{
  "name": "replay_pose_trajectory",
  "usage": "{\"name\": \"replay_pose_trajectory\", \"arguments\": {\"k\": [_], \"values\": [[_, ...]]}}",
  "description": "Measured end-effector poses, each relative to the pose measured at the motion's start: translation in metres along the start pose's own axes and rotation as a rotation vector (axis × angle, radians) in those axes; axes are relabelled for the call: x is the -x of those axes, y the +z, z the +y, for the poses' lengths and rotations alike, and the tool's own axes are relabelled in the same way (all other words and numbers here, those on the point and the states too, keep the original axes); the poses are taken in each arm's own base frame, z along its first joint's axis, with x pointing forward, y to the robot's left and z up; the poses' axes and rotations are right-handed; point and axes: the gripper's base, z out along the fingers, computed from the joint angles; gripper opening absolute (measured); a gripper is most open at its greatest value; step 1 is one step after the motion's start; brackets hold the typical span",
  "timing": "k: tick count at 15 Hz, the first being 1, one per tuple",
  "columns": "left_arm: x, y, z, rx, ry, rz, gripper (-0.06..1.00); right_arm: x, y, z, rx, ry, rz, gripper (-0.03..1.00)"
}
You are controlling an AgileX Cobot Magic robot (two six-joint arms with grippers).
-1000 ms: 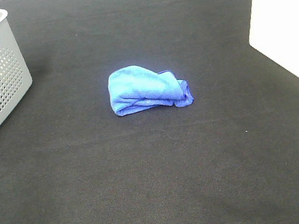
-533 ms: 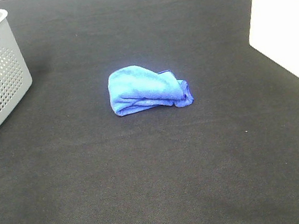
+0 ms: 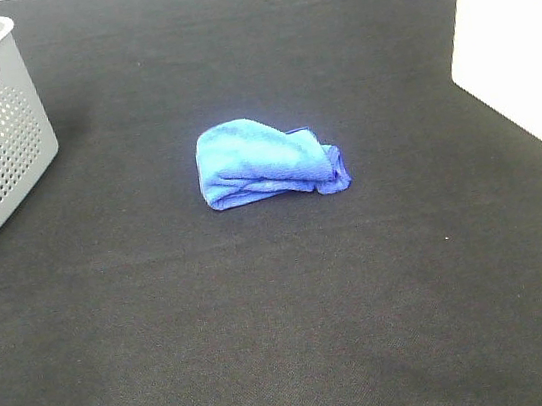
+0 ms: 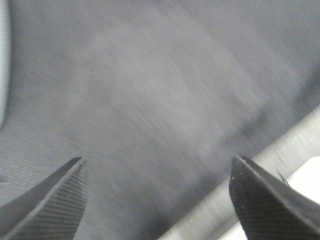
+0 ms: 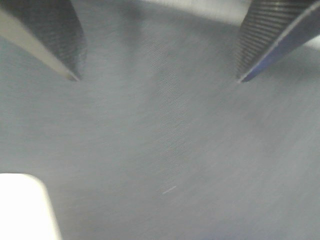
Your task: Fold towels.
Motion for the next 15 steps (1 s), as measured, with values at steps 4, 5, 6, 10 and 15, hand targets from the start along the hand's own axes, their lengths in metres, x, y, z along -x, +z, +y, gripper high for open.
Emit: {"name": "replay_pose_trajectory", "arguments": {"k": [4,5,6,10,15], "values": [[-0.012,-0.020,-0.008,0.160,-0.038,-0.145,0.74,-0.013,-0.020,0.002,-0.077,0.032,-0.156,0.77],[-0.014,-0.023,-0.010,0.182,-0.038,-0.170,0.74,-0.016,-0.024,0.003,-0.081,0.029,-0.190,0.77],[-0.017,-0.026,-0.012,0.203,-0.035,-0.195,0.74,-0.019,-0.027,0.004,-0.084,0.026,-0.215,0.77],[-0.018,-0.027,-0.013,0.214,-0.034,-0.206,0.74,-0.021,-0.029,0.005,-0.085,0.025,-0.231,0.77],[-0.018,-0.027,-0.013,0.214,-0.034,-0.206,0.74,-0.021,-0.029,0.005,-0.085,0.025,-0.231,0.77]]}}
